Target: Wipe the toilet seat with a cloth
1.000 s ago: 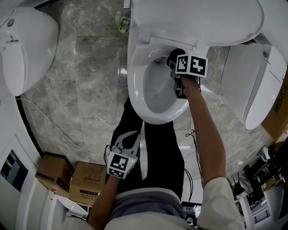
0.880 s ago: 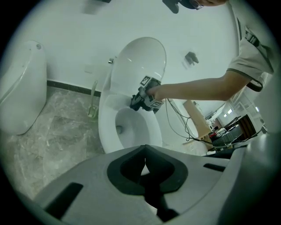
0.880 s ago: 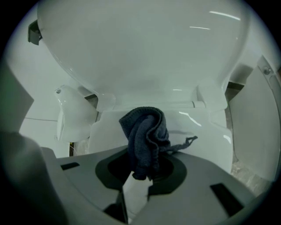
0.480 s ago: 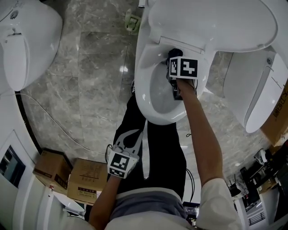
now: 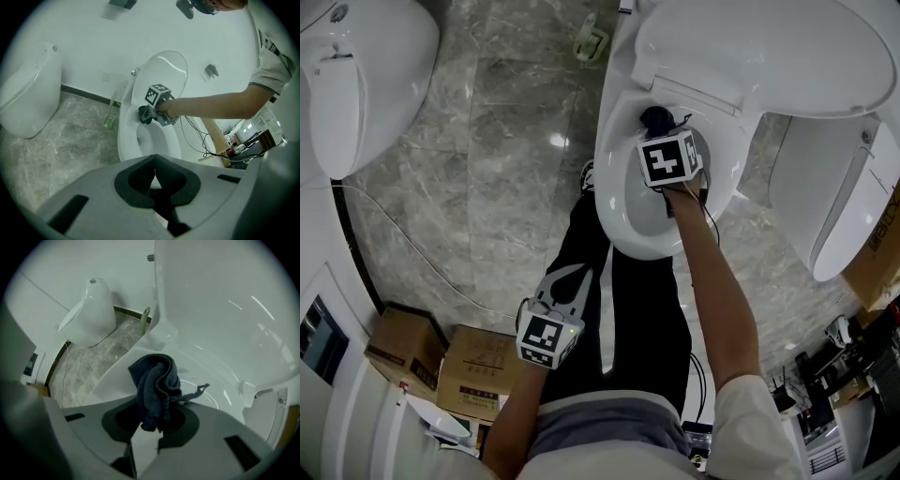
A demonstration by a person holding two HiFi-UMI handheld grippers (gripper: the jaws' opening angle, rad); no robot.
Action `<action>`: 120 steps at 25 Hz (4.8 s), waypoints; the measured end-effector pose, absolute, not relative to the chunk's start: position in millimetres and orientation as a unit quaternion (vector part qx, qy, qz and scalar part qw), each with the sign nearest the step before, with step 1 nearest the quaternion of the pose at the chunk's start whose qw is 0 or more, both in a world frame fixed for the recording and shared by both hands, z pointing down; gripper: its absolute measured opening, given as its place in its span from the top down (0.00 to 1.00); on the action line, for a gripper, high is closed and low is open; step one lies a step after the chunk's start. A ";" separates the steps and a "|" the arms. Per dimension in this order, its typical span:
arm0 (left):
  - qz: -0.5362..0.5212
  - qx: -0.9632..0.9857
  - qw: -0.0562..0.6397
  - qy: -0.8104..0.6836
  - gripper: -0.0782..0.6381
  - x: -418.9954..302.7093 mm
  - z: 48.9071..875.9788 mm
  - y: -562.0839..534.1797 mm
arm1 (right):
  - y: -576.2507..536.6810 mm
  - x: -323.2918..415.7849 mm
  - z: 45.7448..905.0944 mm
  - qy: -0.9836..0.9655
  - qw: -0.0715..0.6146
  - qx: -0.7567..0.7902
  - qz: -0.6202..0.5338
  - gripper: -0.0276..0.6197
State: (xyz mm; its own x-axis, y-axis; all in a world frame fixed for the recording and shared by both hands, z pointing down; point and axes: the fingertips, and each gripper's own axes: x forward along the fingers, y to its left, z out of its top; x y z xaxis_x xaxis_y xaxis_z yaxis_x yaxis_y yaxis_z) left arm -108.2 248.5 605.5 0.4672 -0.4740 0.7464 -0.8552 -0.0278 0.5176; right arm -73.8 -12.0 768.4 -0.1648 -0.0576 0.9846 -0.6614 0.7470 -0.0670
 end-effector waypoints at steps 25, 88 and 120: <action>0.187 0.640 0.497 -0.555 0.88 -180.8 604.7 258.7 | 87.2 -98.7 767.0 -0.746 0.656 0.114 0.017 0.84; 0.270 0.686 0.474 -0.482 0.88 -89.6 614.7 177.9 | 261.9 88.3 758.9 -0.764 0.614 0.061 0.188 0.84; 0.257 0.668 0.487 -0.501 0.88 -37.7 606.4 160.8 | 149.7 158.8 761.7 -0.764 0.634 0.047 0.112 0.84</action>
